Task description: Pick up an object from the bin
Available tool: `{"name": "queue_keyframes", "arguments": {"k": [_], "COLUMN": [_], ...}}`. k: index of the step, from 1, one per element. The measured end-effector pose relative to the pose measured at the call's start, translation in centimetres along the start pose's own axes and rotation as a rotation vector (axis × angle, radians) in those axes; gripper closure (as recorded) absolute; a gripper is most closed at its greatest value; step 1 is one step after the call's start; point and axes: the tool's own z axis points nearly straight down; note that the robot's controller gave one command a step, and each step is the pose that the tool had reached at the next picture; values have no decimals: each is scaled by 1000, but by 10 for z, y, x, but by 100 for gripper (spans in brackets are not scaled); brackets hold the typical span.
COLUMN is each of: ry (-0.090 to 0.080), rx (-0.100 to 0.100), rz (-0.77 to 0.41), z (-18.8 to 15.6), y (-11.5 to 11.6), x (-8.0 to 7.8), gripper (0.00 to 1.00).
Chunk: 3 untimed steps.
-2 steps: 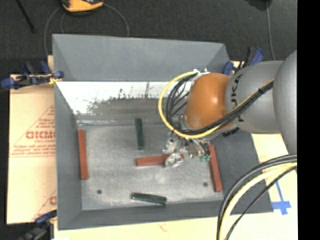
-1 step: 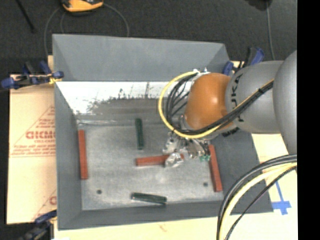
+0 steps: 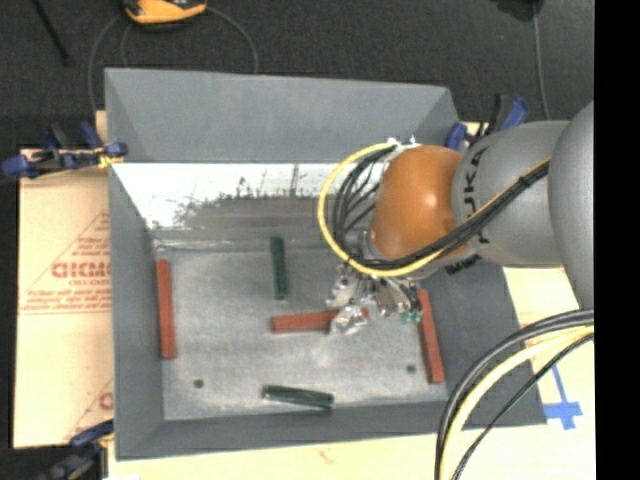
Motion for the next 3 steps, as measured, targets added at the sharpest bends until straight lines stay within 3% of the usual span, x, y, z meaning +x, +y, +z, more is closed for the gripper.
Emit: {"name": "queue_keyframes", "arguments": {"k": [3], "ry": [-3], "rx": [0], "rz": [1], "z": [-37], "y": [-1], "x": [0], "gripper": [100]}}
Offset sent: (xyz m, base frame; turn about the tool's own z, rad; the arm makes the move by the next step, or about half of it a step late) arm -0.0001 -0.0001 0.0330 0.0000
